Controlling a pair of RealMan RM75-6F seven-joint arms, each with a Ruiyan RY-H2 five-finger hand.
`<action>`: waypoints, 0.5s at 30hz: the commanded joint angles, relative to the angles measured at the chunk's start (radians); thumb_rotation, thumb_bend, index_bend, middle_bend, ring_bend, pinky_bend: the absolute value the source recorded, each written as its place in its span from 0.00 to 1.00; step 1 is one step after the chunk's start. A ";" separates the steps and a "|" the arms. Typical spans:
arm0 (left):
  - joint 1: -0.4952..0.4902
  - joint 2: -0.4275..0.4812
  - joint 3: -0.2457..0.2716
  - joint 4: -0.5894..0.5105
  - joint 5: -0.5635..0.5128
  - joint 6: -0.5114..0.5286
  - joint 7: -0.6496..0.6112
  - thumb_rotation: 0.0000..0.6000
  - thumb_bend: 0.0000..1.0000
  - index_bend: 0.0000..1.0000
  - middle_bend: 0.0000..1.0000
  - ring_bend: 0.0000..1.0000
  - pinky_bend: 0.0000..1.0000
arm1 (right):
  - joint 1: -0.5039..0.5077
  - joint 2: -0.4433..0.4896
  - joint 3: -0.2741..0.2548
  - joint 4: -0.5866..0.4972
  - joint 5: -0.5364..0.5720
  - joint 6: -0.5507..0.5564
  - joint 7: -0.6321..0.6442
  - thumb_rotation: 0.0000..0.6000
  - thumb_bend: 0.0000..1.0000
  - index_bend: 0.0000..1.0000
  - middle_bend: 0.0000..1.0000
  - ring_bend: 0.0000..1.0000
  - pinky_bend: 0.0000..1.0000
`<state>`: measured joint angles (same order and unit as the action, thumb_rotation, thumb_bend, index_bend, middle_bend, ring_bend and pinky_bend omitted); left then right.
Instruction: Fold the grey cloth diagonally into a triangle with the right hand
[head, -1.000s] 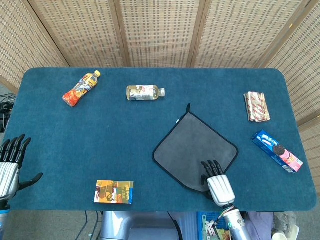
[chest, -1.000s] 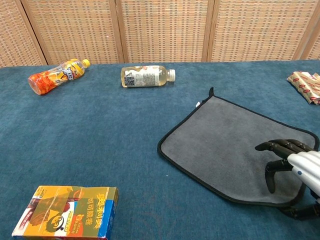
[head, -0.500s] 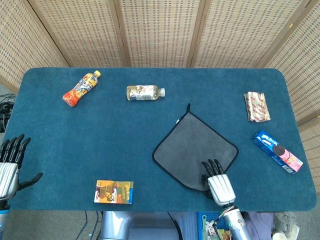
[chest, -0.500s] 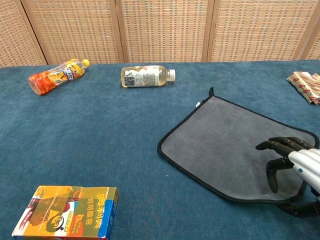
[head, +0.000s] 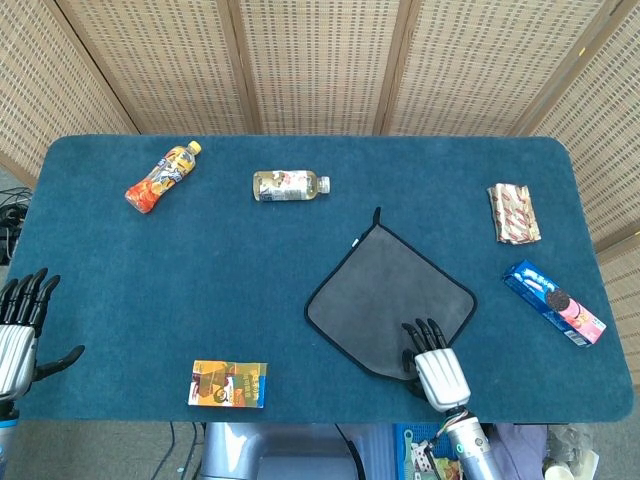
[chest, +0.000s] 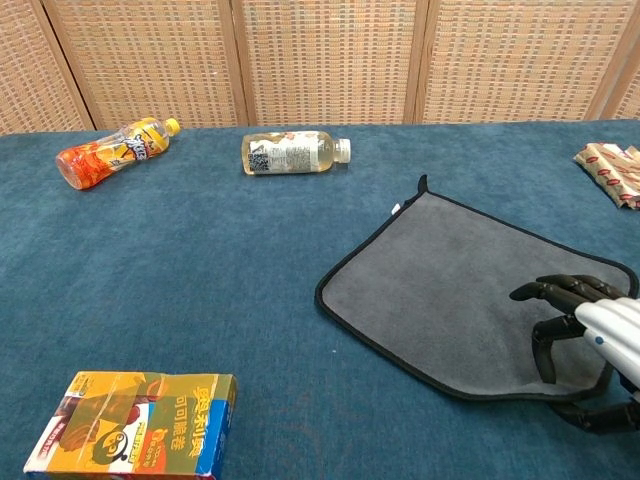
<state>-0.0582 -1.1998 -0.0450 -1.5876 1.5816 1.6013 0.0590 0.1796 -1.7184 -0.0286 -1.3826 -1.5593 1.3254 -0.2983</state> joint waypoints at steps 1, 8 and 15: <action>0.000 0.000 0.000 -0.001 0.000 0.000 -0.001 1.00 0.15 0.00 0.00 0.00 0.00 | 0.001 0.001 0.000 -0.002 0.000 0.000 0.000 1.00 0.58 0.63 0.14 0.00 0.00; 0.001 0.001 -0.001 -0.001 -0.001 0.002 -0.004 1.00 0.15 0.00 0.00 0.00 0.00 | 0.018 0.010 0.020 -0.013 -0.005 0.001 -0.011 1.00 0.58 0.63 0.14 0.00 0.00; 0.000 0.001 -0.004 0.001 -0.004 0.001 -0.007 1.00 0.15 0.00 0.00 0.00 0.00 | 0.051 0.016 0.052 -0.024 -0.004 -0.018 -0.039 1.00 0.58 0.63 0.15 0.00 0.00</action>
<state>-0.0580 -1.1989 -0.0486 -1.5863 1.5772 1.6027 0.0521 0.2251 -1.7036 0.0177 -1.4045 -1.5655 1.3131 -0.3325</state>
